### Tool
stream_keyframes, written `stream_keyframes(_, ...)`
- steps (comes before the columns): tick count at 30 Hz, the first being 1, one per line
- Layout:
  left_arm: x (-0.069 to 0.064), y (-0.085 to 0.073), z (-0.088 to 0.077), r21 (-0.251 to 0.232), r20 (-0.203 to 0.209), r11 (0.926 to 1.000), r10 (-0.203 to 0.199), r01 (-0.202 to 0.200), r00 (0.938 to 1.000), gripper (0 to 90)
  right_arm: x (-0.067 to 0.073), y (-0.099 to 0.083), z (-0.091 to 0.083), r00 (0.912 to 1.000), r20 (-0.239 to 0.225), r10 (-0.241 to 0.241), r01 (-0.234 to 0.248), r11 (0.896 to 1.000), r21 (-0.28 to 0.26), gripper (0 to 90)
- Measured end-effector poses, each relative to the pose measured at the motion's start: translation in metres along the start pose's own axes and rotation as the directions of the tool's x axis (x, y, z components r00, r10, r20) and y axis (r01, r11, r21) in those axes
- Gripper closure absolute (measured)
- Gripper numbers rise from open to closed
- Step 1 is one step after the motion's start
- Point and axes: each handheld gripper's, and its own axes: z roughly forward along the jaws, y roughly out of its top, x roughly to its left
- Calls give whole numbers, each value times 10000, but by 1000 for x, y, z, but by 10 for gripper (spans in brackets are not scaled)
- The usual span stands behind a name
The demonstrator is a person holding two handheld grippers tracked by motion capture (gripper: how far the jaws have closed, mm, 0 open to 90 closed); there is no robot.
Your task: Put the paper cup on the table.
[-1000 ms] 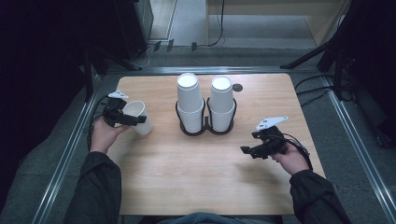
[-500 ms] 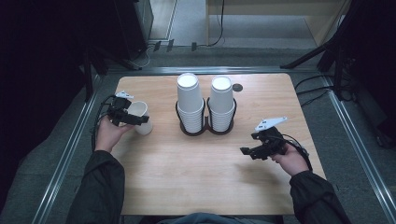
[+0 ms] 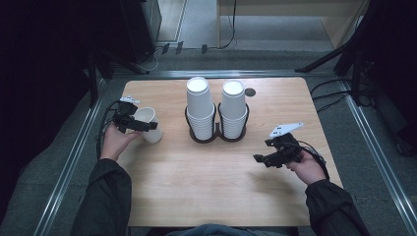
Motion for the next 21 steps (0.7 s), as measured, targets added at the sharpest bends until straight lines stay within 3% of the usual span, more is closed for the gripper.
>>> stream_keyframes(2, -1, 0, 0, 22, -147, 9999, 116, -116, 9998, 40, 0, 0, 0, 10000, 14, 24, -24, 10000, 12, 231)
stream_keyframes(7, -3, 1, -1, -25, -58, 9999, 154, -154, 9999, 21, 0, 0, 1, 10000, -17, -53, 54, 10000, 16, 232)
stream_keyframes(12, -3, 0, -4, 12, 388, 10000, -24, 23, 9992, 12, 0, 0, 0, 10000, -18, -20, 20, 10000, 25, 231)
stream_keyframes(19, -4, 2, -14, -196, 430, 9998, 40, -31, 9991, 11, 0, 1, 0, 10000, -11, -26, 26, 10000, 26, 231)
stream_keyframes(21, -4, 2, -16, -221, 611, 9997, -30, 44, 9981, 11, 0, 1, 0, 10000, -13, -36, 36, 10000, 9, 231)
